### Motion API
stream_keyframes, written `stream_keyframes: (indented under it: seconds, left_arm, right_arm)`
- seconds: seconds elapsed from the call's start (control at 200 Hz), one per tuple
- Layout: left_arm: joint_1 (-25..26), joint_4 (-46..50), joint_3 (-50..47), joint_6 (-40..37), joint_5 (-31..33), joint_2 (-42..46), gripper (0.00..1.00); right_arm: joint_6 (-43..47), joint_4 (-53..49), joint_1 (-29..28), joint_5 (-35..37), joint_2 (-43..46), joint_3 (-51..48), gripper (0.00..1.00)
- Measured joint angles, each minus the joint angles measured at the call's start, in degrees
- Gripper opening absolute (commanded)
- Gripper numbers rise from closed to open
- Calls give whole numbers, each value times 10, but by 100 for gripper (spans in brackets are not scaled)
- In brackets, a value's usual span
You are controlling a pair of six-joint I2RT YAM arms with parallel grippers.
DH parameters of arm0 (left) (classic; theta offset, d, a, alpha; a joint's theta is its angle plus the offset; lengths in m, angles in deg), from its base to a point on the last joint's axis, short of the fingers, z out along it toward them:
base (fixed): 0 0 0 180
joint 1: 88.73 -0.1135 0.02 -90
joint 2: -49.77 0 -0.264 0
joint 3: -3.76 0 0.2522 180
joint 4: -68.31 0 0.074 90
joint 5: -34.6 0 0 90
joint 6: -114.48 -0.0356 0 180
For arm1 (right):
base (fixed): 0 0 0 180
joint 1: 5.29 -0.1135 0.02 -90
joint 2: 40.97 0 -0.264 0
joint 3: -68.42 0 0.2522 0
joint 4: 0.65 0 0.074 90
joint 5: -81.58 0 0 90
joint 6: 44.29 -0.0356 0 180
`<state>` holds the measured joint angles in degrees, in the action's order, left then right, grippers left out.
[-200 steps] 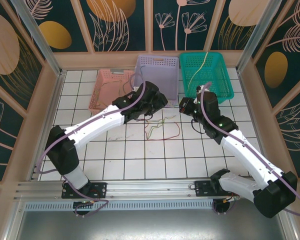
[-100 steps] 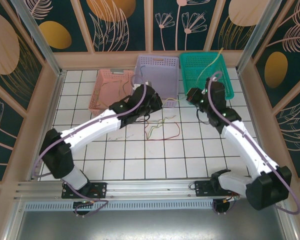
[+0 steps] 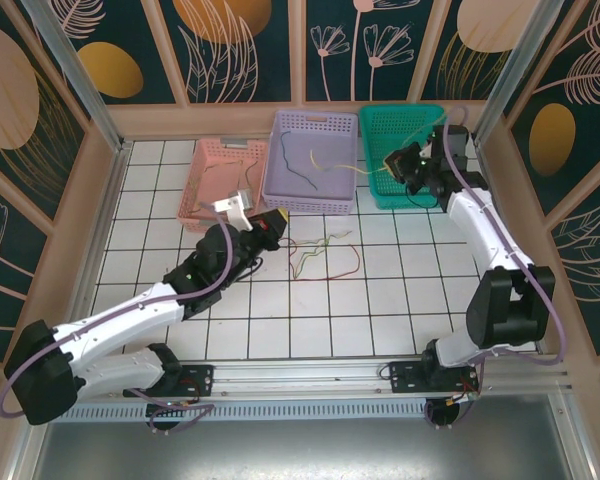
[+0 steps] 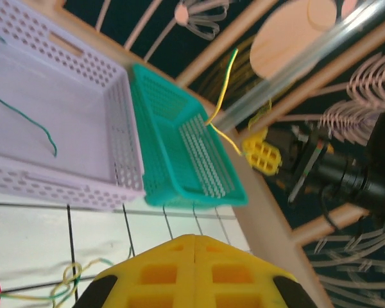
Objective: Untangle the cables
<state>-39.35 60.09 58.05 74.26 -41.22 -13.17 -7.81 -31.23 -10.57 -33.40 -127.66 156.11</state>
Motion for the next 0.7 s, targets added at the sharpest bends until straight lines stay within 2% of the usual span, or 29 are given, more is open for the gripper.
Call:
stream_keyframes:
  seconds: [0.155, 0.355, 0.42, 0.45, 0.646, 0.701]
  left_arm:
    - [-17, -19, -1, 29, 49, 33, 0]
    - [-69, -54, -5, 116, 73, 67, 0]
    - [-76, -20, 9, 172, 66, 55, 25]
    - [-78, 0, 20, 197, 60, 45, 33]
    - [-79, 118, 136, 331, -43, -76, 68]
    - [-79, 158, 175, 353, -63, -106, 72]
  right_arm:
    - [13, -3, -31, 23, 5, -2, 0]
    - [-16, 39, -59, 48, 94, -121, 0]
    - [-17, 44, -76, 85, 108, -125, 0]
    - [-14, 51, -88, 107, 115, -125, 0]
    - [47, 144, -178, 243, 149, -130, 0]
    - [79, 153, -201, 282, 142, -126, 0]
